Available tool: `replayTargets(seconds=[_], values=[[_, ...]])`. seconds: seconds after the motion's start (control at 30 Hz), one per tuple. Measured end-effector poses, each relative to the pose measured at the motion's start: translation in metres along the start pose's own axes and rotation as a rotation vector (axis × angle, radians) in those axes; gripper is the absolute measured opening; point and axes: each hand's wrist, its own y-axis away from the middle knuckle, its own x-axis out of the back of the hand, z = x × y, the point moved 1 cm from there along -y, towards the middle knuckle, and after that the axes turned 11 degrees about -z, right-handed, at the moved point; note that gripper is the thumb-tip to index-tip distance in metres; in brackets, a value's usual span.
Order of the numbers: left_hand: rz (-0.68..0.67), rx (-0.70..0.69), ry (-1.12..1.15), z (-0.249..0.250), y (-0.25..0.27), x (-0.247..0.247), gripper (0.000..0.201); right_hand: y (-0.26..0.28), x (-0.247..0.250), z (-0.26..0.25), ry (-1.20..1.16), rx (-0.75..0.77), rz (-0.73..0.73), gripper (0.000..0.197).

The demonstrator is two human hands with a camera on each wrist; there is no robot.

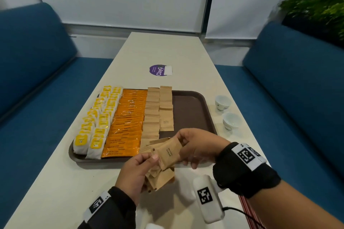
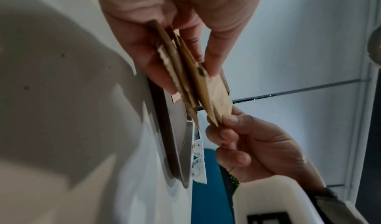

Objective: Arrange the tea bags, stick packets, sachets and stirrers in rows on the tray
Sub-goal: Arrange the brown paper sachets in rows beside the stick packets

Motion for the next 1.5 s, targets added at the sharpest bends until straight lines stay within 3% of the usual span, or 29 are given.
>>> replayTargets(seconds=[0.23, 0.4, 0.67, 0.73, 0.83, 0.9, 1.03, 1.13, 1.23, 1.33, 1.4, 1.5], values=[[0.064, -0.009, 0.062, 0.002, -0.010, 0.013, 0.009, -0.022, 0.030, -0.015, -0.101, 0.053, 0.197, 0.015], [0.092, -0.004, 0.052, -0.001, -0.010, 0.020, 0.014, -0.061, 0.063, -0.025, 0.075, -0.047, 0.398, 0.006], [0.066, -0.006, 0.059, 0.001, 0.001, 0.018, 0.014, -0.125, 0.068, -0.025, 0.333, -0.401, 0.232, 0.022], [0.075, -0.010, 0.063, 0.000, 0.002, 0.020, 0.015, -0.126, 0.068, -0.028, 0.326, -0.452, 0.215, 0.017], [0.085, -0.005, 0.071, -0.001, 0.002, 0.021, 0.014, -0.129, 0.073, -0.027, 0.267, -0.309, 0.295, 0.007], [0.082, -0.003, 0.066, -0.002, 0.003, 0.019, 0.018, -0.132, 0.079, -0.023, 0.269, -0.215, 0.371, 0.015], [0.082, -0.007, 0.053, -0.002, 0.005, 0.017, 0.017, -0.130, 0.075, -0.026, 0.301, -0.356, 0.299, 0.018], [0.091, -0.031, 0.032, -0.002, 0.006, 0.019, 0.015, -0.101, 0.065, -0.027, 0.316, -0.072, 0.420, 0.028], [0.101, -0.055, 0.025, -0.002, 0.007, 0.017, 0.016, -0.049, 0.035, -0.027, 0.070, 0.134, 0.188, 0.023], [0.122, -0.076, 0.039, -0.002, 0.006, 0.010, 0.010, -0.017, 0.006, -0.013, 0.051, 0.129, 0.025, 0.015], [0.134, -0.083, 0.038, -0.003, 0.005, 0.005, 0.011, -0.010, -0.011, 0.000, 0.098, 0.091, 0.014, 0.020], [0.154, -0.097, 0.018, -0.006, 0.004, 0.001, 0.011, -0.013, -0.025, 0.017, -0.025, 0.143, 0.155, 0.025]])
